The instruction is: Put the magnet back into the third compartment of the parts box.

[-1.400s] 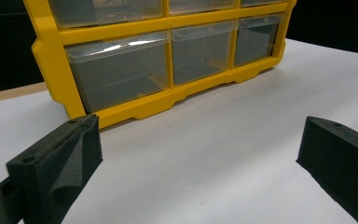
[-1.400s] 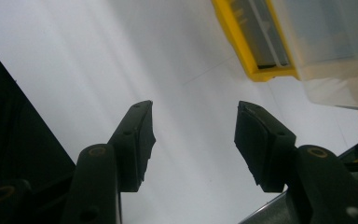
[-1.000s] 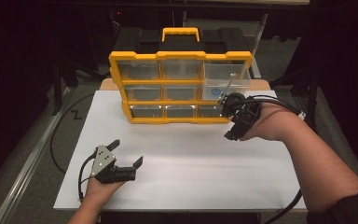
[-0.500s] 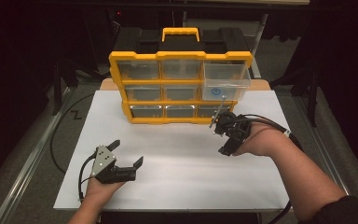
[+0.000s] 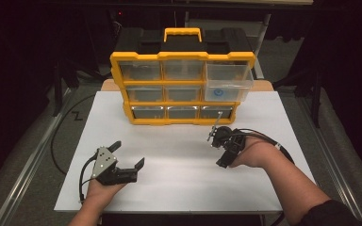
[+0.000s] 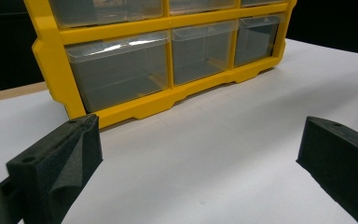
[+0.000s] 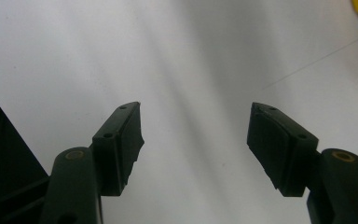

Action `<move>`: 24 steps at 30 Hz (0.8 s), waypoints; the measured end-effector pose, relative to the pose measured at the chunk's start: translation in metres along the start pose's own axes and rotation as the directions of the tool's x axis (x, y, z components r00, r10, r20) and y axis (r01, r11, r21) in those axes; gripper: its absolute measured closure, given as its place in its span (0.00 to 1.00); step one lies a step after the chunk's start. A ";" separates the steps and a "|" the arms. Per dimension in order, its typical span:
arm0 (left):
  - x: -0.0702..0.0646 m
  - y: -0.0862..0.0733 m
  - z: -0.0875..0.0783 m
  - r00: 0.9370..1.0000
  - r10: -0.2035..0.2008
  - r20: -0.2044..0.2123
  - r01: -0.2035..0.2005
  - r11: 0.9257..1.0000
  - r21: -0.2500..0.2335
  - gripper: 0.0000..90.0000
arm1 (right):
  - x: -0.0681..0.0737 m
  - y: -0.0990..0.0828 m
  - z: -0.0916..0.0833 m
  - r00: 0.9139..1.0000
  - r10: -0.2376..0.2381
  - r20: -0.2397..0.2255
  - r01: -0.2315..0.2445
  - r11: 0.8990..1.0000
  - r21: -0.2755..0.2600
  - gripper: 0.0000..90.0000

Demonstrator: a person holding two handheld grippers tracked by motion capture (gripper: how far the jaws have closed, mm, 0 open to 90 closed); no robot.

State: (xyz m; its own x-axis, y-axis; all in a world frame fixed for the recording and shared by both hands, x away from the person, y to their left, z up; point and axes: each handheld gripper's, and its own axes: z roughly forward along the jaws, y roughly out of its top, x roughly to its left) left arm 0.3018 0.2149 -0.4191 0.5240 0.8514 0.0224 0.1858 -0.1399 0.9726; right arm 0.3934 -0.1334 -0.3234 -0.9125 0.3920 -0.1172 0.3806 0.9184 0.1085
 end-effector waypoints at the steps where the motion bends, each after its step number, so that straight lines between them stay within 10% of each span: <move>1: 0.000 0.000 0.000 1.000 0.001 0.000 -0.001 1.000 0.000 0.00 | 0.000 -0.001 0.003 1.000 -0.006 -0.003 0.006 1.000 0.000 0.42; 24: 0.000 0.000 0.000 1.000 0.003 0.001 -0.003 1.000 0.005 0.00 | 0.005 -0.009 0.059 0.999 0.014 -0.036 -0.013 0.999 0.040 0.33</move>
State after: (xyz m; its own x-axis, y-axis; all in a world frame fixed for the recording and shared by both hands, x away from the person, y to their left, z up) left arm 0.3020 0.2146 -0.4194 0.5249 0.8508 0.0249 0.1882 -0.1446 0.9714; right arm 0.3943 -0.1368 -0.3833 -0.9118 0.4027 -0.0804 0.3978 0.9147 0.0706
